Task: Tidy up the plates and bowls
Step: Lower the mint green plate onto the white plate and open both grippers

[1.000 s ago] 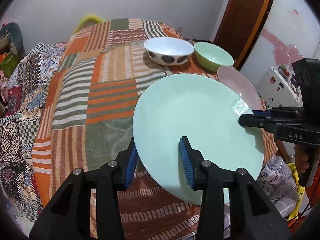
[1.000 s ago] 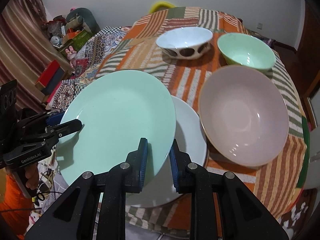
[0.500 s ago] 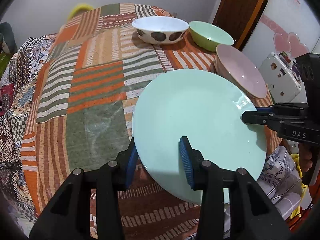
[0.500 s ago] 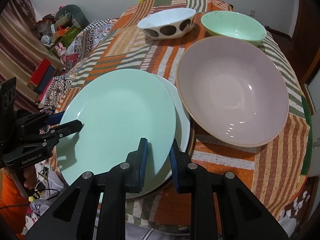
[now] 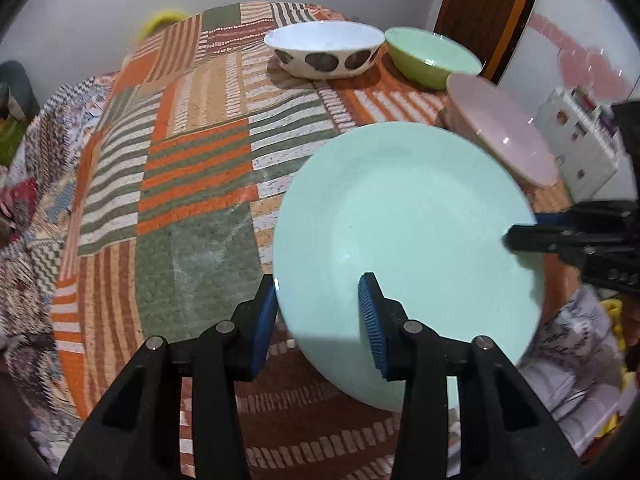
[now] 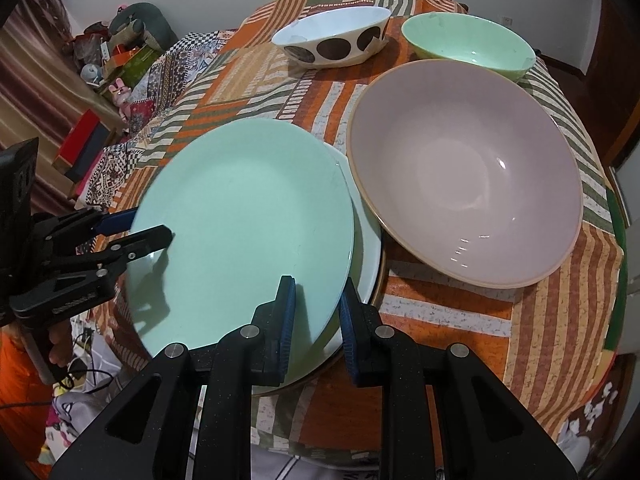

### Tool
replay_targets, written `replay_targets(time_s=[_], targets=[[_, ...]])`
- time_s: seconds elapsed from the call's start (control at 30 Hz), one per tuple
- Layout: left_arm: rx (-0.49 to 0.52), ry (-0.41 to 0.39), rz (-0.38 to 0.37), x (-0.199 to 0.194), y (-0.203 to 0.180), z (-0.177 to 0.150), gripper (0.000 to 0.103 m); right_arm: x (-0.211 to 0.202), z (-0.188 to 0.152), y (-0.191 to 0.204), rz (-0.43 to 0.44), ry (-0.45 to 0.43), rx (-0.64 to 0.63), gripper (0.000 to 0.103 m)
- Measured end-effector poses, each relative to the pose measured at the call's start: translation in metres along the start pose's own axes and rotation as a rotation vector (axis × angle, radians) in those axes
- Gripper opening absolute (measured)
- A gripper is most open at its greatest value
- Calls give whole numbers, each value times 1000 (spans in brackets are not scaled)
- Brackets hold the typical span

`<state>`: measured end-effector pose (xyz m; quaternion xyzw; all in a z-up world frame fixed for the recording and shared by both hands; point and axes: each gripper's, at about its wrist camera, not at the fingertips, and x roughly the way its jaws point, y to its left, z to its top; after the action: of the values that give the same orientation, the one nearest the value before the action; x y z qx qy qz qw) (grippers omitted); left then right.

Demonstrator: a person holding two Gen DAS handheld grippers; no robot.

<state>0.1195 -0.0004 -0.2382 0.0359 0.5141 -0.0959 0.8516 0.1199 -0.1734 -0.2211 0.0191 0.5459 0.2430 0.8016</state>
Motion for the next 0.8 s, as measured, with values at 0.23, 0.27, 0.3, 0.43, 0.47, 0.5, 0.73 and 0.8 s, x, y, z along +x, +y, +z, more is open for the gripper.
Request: replay_targets(time_s=[0.23,0.27,0.3,0.43,0.47,0.5,0.73,0.8], targets=[[35,-10,27,3,-4,0,41,3,4,1,3,2,4,20],[29,-9,22,3,-3,0,41,3,4,0,8,3,7,19],[24,-9,18,3,-2,1,41,2,4,-1,12,2,10,20],[16,-5,10,3,-1,2,41,-1,1,-3,15,-6,21,19],[12,-5,6,2,0,2,41,-3,1,-3,12,-11,20,19],[4,-7,4,1,1,3,41,-6,0,-4,7,-16,18,19],[-35,-65,-16,-28,3,22,46,-47,-6,-14,-69,-125,-10,27],[-36,-97,-24,-39,-1,31,53,-61,-7,-22,-90,-173,-1,36]])
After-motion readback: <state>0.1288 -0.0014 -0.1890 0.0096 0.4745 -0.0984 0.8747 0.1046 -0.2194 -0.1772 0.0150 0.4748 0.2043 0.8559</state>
